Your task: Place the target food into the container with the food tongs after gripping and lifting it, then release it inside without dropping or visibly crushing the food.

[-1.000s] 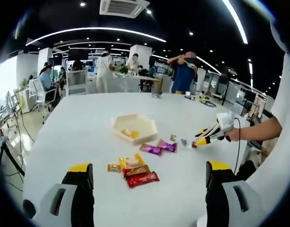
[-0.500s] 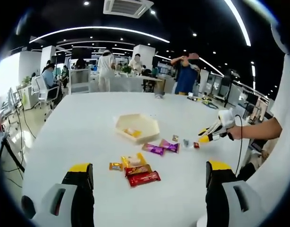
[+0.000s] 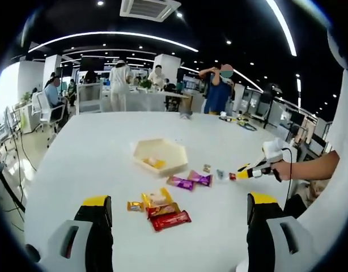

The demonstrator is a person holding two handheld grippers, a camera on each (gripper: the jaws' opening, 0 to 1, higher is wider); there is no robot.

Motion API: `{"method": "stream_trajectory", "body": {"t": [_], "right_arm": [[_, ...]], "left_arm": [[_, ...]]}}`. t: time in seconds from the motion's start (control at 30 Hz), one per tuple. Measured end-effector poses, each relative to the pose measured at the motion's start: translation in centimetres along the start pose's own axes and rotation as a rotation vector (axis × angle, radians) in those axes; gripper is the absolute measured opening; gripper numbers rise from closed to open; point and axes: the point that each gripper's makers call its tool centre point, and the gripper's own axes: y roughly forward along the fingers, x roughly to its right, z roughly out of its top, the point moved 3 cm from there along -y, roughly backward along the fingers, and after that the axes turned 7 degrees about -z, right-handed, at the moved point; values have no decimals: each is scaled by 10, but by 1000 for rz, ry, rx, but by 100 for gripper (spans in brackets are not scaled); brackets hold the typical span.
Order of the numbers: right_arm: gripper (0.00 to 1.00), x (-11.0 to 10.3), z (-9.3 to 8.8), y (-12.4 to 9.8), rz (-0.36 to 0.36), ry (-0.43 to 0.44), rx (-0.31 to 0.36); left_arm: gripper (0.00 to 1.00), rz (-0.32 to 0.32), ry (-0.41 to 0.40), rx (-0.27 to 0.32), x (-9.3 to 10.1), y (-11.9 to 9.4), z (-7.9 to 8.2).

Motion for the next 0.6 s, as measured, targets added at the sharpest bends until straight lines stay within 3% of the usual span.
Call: {"method": "stream_trajectory", "body": {"t": [0.07, 0.6], "right_arm": [[29, -1, 3, 4, 0, 51, 2], [29, -9, 21, 27, -56, 102, -3]], "left_arm": [[99, 2, 1, 0, -4, -1, 1], [99, 64, -20, 38, -25, -17, 5]]}}
